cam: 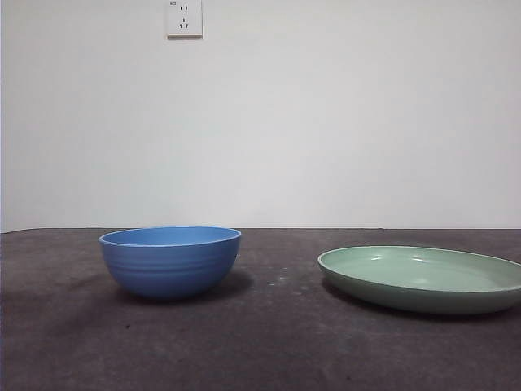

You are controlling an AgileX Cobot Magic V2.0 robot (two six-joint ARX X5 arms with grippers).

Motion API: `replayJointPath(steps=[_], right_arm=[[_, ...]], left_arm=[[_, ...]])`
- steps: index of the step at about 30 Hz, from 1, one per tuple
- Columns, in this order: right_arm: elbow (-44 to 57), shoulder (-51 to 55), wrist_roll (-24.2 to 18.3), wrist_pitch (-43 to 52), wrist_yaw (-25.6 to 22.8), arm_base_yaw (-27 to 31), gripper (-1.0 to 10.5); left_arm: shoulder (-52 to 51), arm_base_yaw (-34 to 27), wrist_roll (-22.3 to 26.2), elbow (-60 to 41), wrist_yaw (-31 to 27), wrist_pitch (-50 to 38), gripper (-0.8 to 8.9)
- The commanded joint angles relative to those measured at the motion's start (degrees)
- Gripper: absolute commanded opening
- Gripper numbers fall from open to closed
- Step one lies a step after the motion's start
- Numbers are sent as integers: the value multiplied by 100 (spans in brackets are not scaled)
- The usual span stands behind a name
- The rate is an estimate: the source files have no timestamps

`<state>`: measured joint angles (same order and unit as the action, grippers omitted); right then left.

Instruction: Pick up the blue bowl, put it on the green plate, put it on desk

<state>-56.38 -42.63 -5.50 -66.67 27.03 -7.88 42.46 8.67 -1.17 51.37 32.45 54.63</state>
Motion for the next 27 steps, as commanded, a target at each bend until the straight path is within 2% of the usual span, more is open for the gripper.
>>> replayJointPath(steps=[1, 9, 19, 23, 27], right_arm=[[-107, -33, 57, 48, 4, -24, 414], [-107, -33, 55, 61, 4, -24, 414], [-107, -33, 55, 61, 4, -24, 413], [-107, -33, 55, 61, 4, -24, 413], [-107, -33, 55, 61, 4, -24, 413]], left_arm=[[280, 81, -98, 271, -225, -74, 464], [1432, 474, -195, 903, -629, -409, 436], [3230, 994, -188, 1543, -1705, -811, 437], [3853, 1102, -181, 1609, -2302, -1237, 437], [4380, 1123, -186, 1609, -2389, -1589, 437]])
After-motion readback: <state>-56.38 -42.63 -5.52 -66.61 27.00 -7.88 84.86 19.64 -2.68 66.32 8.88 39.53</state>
